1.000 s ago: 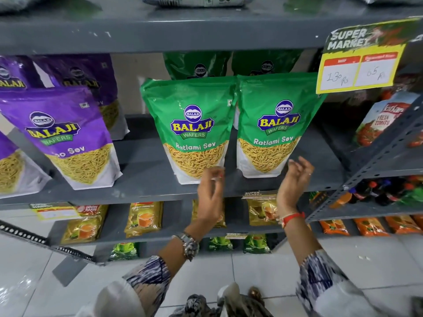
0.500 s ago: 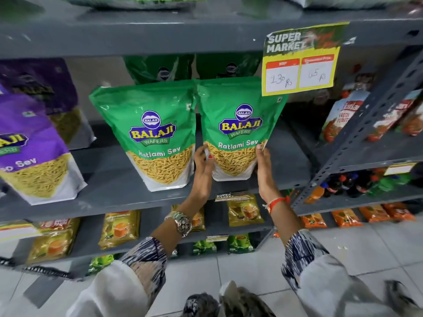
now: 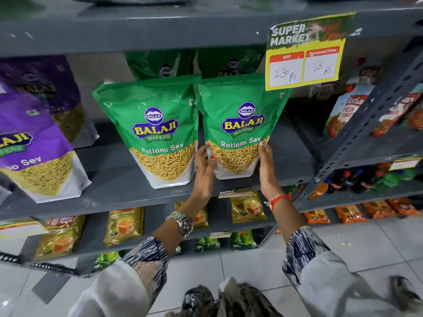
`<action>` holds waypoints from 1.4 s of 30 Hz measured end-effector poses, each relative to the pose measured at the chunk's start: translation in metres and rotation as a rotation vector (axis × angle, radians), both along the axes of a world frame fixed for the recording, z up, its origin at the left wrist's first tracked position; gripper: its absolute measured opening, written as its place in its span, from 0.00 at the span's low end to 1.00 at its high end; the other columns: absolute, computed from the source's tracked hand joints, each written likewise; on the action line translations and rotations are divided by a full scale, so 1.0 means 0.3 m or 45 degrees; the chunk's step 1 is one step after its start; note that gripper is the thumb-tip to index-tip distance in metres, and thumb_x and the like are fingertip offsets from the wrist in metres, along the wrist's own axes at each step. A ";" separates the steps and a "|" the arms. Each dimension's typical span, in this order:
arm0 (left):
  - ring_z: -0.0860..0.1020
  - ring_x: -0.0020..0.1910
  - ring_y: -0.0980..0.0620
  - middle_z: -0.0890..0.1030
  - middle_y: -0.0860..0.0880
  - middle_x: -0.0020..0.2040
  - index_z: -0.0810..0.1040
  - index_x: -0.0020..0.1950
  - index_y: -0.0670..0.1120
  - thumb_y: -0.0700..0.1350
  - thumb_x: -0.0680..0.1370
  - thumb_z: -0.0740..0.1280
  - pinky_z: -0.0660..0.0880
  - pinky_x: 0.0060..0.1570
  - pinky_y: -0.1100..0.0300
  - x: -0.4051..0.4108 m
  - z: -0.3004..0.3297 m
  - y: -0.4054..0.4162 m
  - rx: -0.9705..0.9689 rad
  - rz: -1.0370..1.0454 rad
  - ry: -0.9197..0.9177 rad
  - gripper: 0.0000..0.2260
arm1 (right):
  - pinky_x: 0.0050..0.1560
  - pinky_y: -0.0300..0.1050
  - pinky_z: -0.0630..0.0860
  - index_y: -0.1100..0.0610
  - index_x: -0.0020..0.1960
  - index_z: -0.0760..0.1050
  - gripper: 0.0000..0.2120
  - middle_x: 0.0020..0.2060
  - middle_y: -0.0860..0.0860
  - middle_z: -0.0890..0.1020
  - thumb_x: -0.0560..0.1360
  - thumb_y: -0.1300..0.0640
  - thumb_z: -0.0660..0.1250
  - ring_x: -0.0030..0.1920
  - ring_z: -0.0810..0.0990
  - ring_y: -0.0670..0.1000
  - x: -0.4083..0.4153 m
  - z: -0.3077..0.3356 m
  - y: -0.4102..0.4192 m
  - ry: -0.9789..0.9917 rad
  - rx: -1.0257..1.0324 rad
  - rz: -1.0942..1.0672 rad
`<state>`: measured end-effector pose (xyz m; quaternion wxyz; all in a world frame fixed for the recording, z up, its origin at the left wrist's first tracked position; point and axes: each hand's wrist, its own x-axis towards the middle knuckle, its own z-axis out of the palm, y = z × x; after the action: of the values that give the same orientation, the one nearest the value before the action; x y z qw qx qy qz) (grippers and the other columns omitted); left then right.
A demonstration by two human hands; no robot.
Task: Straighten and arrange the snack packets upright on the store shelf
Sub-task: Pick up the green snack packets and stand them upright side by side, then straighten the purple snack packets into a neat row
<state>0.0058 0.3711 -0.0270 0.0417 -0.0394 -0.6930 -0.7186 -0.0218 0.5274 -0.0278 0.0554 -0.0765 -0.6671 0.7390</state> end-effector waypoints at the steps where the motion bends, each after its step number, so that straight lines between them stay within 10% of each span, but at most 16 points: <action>1: 0.64 0.70 0.45 0.62 0.42 0.72 0.58 0.68 0.51 0.49 0.79 0.54 0.64 0.64 0.59 0.000 -0.002 -0.001 -0.001 -0.001 0.002 0.17 | 0.40 0.21 0.71 0.55 0.72 0.60 0.22 0.58 0.45 0.74 0.80 0.48 0.51 0.50 0.72 0.31 0.003 0.001 0.000 -0.001 0.004 0.004; 5: 0.64 0.71 0.48 0.63 0.44 0.72 0.59 0.67 0.52 0.52 0.77 0.54 0.64 0.69 0.55 -0.005 -0.016 -0.012 -0.010 -0.011 0.003 0.19 | 0.44 0.23 0.70 0.53 0.73 0.57 0.24 0.67 0.49 0.70 0.80 0.46 0.51 0.54 0.71 0.34 0.003 -0.002 -0.005 0.001 -0.002 -0.015; 9: 0.69 0.64 0.62 0.70 0.54 0.64 0.63 0.67 0.47 0.48 0.78 0.55 0.66 0.63 0.68 0.051 -0.043 -0.033 -0.024 0.075 0.066 0.17 | 0.40 0.20 0.71 0.58 0.69 0.61 0.20 0.54 0.43 0.74 0.80 0.52 0.55 0.46 0.75 0.29 0.026 -0.006 -0.030 0.098 -0.060 -0.207; 18: 0.67 0.58 0.56 0.66 0.47 0.61 0.64 0.65 0.40 0.43 0.76 0.59 0.65 0.58 0.70 0.139 -0.056 -0.330 -0.125 0.868 0.152 0.19 | 0.48 0.30 0.75 0.62 0.67 0.63 0.21 0.55 0.49 0.77 0.77 0.55 0.61 0.49 0.79 0.36 0.028 -0.058 -0.080 0.201 -0.116 -0.385; 22: 0.61 0.66 0.63 0.56 0.52 0.72 0.50 0.74 0.47 0.46 0.79 0.56 0.62 0.54 0.84 0.061 -0.004 -0.412 0.045 0.633 0.048 0.25 | 0.41 0.25 0.74 0.56 0.72 0.56 0.23 0.52 0.40 0.75 0.80 0.51 0.56 0.44 0.78 0.29 -0.008 -0.039 -0.084 0.144 -0.143 -0.296; 29: 0.67 0.61 0.75 0.56 0.51 0.73 0.47 0.75 0.47 0.71 0.65 0.59 0.70 0.52 0.78 0.009 0.008 -0.411 0.116 0.417 0.149 0.48 | 0.38 0.24 0.74 0.54 0.72 0.57 0.22 0.51 0.40 0.76 0.80 0.51 0.55 0.42 0.79 0.28 -0.008 -0.024 -0.098 0.122 -0.142 -0.305; 35: 0.59 0.73 0.53 0.54 0.46 0.77 0.50 0.75 0.48 0.63 0.73 0.59 0.62 0.72 0.54 0.040 0.004 -0.412 0.135 0.529 0.063 0.36 | 0.51 0.34 0.72 0.59 0.65 0.67 0.21 0.59 0.55 0.73 0.75 0.53 0.63 0.57 0.74 0.50 0.073 0.012 -0.130 0.154 -0.174 -0.662; 42: 0.72 0.58 0.62 0.72 0.48 0.61 0.67 0.64 0.40 0.42 0.78 0.55 0.68 0.62 0.64 0.212 -0.034 -0.555 0.049 1.109 0.223 0.15 | 0.57 0.56 0.71 0.40 0.52 0.69 0.10 0.53 0.53 0.75 0.71 0.47 0.62 0.54 0.74 0.56 0.327 -0.099 -0.491 0.341 0.165 -0.210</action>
<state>0.0694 0.2046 -0.0372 0.4000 0.1963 -0.6252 -0.6407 0.0763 0.3802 -0.0575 0.2089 -0.0280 -0.6914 0.6910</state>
